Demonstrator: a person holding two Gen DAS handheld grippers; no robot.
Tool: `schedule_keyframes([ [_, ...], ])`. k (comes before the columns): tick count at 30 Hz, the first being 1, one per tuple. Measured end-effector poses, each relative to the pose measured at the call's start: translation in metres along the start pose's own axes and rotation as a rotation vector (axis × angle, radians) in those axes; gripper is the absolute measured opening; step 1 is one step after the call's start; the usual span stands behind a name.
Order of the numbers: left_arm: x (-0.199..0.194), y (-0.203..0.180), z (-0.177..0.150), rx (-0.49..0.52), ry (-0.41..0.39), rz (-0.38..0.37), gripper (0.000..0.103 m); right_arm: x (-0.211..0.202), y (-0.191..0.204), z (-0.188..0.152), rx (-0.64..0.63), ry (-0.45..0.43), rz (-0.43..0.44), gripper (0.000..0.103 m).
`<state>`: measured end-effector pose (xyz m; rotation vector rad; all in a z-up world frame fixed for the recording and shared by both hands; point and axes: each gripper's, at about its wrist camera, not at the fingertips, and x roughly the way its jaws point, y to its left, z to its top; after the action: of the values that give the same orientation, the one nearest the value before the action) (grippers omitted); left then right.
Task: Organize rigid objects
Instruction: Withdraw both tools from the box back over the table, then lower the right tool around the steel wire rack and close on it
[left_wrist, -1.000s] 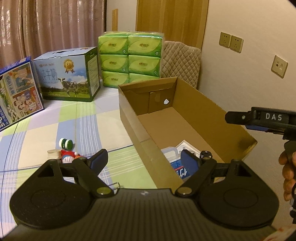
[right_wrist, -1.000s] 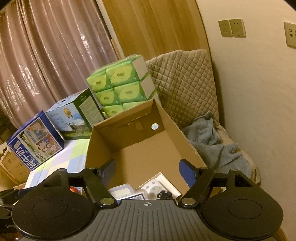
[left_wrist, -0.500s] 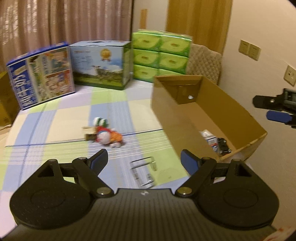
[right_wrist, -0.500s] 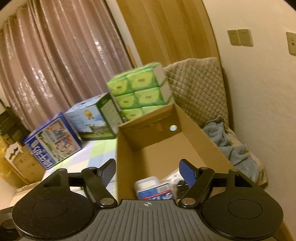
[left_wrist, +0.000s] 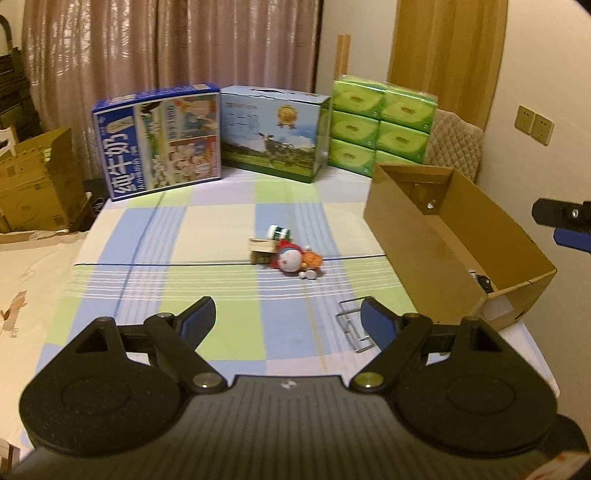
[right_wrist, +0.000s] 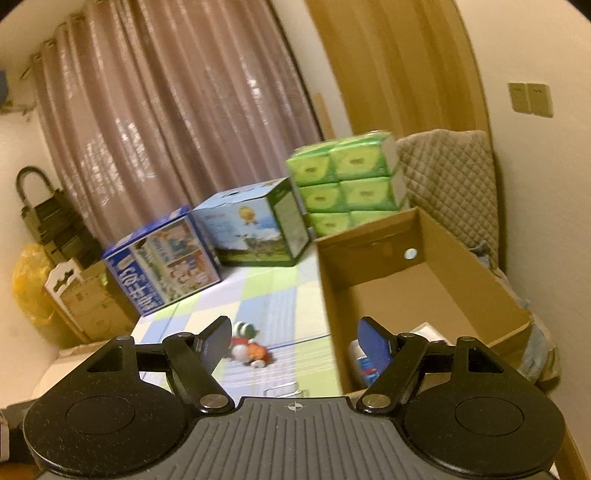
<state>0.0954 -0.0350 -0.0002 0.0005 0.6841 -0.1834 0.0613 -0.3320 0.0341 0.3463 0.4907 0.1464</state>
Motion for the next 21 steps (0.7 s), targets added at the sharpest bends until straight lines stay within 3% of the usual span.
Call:
schedule_keyframes([
  [11, -0.009, 0.040, -0.007, -0.034, -0.015, 0.041, 0.083, 0.014, 0.056, -0.036, -0.149, 0.039, 0.051, 0.072],
  [21, 0.027, 0.061, -0.012, -0.034, 0.022, 0.045, 0.083, 0.055, 0.074, -0.087, -0.247, 0.138, 0.053, 0.072],
])
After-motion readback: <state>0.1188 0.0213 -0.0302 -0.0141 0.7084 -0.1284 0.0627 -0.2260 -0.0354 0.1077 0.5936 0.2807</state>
